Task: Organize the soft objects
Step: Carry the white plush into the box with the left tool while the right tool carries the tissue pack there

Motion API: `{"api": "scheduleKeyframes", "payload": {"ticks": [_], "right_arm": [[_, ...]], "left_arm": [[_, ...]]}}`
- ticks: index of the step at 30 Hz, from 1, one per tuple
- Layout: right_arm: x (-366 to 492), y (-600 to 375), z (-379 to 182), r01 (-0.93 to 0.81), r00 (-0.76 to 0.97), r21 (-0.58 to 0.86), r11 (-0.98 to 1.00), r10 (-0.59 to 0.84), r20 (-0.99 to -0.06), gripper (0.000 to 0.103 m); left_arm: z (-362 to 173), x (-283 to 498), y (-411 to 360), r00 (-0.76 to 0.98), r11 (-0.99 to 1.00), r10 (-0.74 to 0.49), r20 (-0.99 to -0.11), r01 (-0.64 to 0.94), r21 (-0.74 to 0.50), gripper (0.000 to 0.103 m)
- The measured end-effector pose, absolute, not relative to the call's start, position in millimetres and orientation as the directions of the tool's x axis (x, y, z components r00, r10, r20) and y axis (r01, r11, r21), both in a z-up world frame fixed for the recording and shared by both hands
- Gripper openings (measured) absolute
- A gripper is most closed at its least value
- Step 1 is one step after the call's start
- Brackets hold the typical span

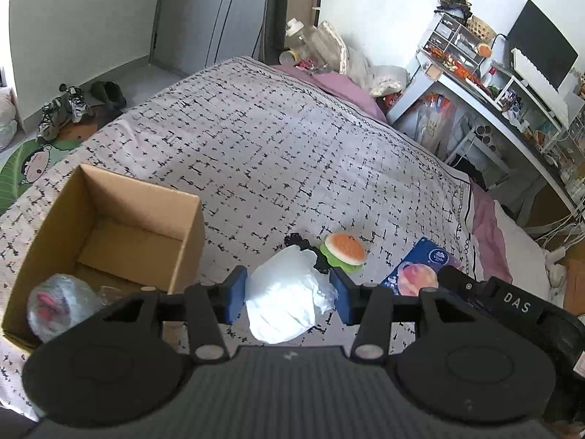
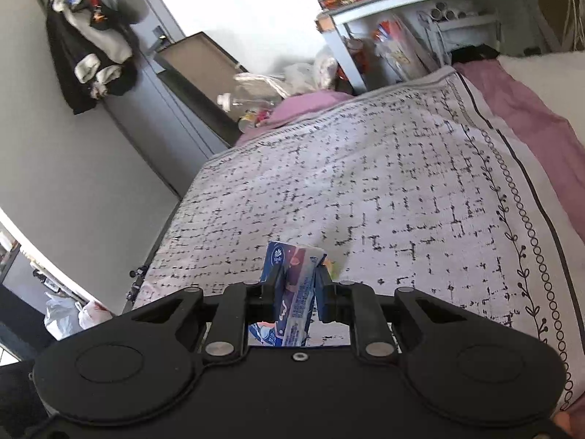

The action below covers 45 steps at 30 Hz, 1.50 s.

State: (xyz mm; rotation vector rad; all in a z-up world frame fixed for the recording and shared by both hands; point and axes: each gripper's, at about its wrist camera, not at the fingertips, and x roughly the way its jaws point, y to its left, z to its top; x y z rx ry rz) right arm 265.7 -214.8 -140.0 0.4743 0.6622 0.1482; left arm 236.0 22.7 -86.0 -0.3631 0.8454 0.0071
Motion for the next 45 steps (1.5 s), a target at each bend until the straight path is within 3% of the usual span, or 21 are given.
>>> {"api": "scheduleKeyframes", "payload": {"ticks": [21, 45], "right_arm": [[239.6, -160.5, -112.7, -0.206, 0.789, 0.418, 0.885, 0.403, -0.464, 0.018], [240.5, -101.0, -126.4, -0.286, 0.744, 0.409, 0.866, 0.47, -0.475, 0.018]], "left_arm": [[-69.2, 219.4, 80.4, 0.698, 0.93, -0.059, -0.714, -0.221, -0.293, 0.048], [-112.0, 233.8, 156.8, 0.644, 0.894, -0.004, -0.765, -0.34, -0.291, 0.049]]}}
